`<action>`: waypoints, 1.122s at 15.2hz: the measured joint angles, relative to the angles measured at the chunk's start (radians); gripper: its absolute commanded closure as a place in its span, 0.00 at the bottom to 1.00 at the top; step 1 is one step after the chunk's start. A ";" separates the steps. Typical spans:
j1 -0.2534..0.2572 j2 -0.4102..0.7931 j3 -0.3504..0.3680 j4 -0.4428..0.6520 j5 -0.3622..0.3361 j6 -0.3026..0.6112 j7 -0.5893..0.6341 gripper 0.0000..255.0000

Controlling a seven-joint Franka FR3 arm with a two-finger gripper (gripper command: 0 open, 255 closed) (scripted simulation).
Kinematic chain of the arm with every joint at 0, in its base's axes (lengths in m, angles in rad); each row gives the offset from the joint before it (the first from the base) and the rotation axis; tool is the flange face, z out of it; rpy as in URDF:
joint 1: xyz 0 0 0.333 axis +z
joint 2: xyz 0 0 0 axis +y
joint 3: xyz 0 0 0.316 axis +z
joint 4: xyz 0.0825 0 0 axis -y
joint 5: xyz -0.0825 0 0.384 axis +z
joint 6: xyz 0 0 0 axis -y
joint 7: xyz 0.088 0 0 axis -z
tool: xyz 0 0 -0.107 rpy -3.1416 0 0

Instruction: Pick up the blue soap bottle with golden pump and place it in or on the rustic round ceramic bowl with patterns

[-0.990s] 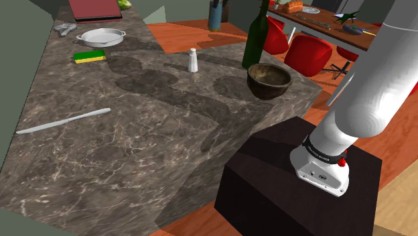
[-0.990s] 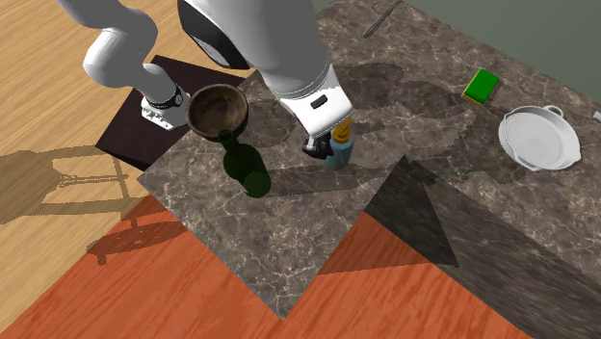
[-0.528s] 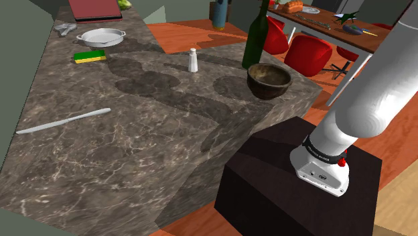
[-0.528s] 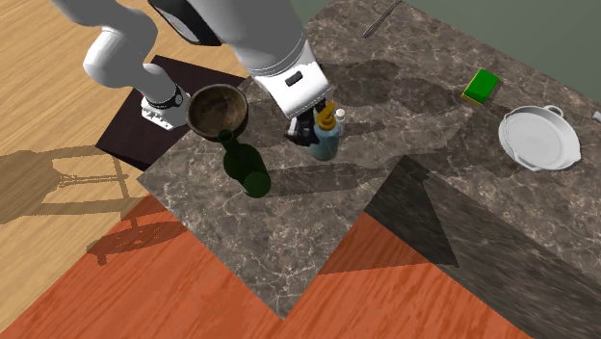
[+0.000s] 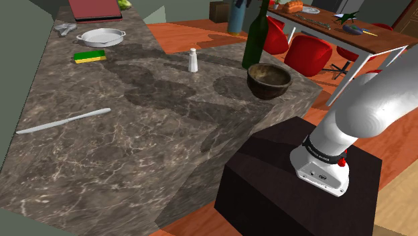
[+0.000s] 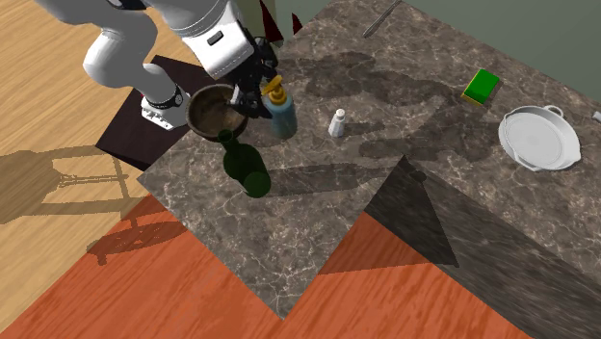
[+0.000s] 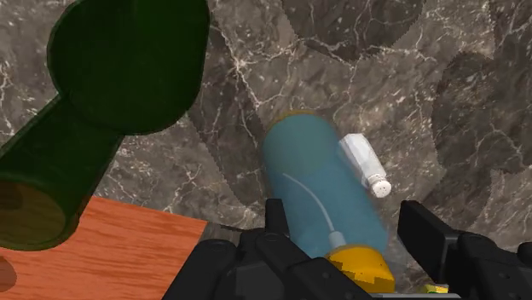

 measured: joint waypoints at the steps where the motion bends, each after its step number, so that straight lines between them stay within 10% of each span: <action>1: -0.006 -0.048 0.007 -0.040 -0.012 -0.006 0.007 1.00; 17: -0.104 -0.693 0.095 -0.419 -0.089 -0.264 0.081 1.00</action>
